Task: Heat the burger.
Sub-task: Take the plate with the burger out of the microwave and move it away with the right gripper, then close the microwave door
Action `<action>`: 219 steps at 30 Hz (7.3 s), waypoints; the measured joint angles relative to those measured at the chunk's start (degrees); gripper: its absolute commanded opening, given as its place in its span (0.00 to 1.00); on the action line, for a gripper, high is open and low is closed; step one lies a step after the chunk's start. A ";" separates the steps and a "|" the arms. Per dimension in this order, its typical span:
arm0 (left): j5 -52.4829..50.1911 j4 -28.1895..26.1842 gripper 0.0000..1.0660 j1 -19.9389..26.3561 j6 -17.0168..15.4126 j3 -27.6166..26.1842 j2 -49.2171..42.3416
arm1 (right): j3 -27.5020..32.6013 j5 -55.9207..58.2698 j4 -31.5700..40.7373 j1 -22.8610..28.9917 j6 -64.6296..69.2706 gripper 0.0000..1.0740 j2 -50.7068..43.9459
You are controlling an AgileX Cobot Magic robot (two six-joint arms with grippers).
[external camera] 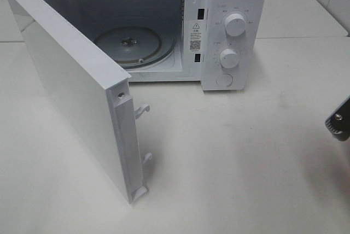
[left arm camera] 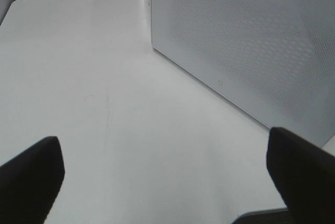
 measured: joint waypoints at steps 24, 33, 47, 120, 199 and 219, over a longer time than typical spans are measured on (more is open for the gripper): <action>0.00 0.00 0.93 0.00 0.00 0.00 0.00 | -2.06 -14.09 -9.97 0.00 31.68 0.02 34.26; 0.00 0.00 0.93 0.00 0.00 0.00 0.00 | -2.23 -13.18 -14.21 0.00 38.27 0.18 38.45; 0.00 0.00 0.93 0.00 0.00 0.00 0.00 | -4.93 -10.26 -5.96 0.00 26.53 0.46 28.65; 0.00 0.00 0.93 0.00 0.00 0.00 0.00 | -3.27 2.64 33.35 -25.90 -21.03 0.71 -64.97; -36.44 -5.16 0.00 0.00 0.80 5.90 25.61 | -3.27 2.58 33.63 -26.07 -21.03 0.71 -64.97; -77.58 -6.93 0.00 -5.73 7.62 16.33 44.52 | -3.27 2.58 33.63 -26.07 -21.03 0.71 -64.97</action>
